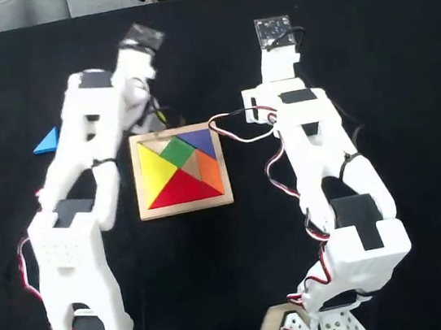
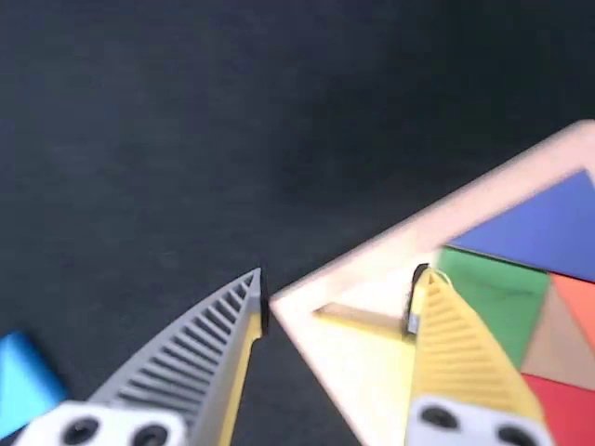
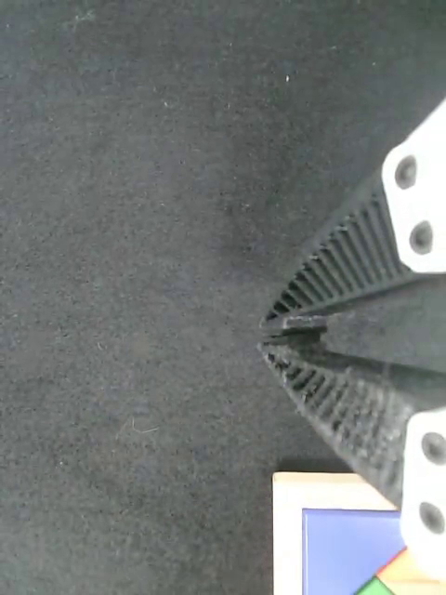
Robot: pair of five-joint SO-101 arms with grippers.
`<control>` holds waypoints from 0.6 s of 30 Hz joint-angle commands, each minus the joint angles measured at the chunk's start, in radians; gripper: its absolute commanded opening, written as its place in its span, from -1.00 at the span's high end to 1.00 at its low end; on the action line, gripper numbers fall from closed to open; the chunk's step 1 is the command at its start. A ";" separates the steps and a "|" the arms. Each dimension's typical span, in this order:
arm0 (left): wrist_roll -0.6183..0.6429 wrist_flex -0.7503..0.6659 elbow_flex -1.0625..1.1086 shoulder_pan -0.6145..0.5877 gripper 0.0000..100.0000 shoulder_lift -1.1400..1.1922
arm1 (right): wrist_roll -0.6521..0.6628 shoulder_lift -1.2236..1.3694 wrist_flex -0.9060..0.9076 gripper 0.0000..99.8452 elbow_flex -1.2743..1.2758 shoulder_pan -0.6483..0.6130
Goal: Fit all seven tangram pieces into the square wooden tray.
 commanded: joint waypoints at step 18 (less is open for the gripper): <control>-0.632 0.529 -0.631 -0.440 0.48 0.017 | 0.009 0.001 -0.017 0.98 -0.076 0.009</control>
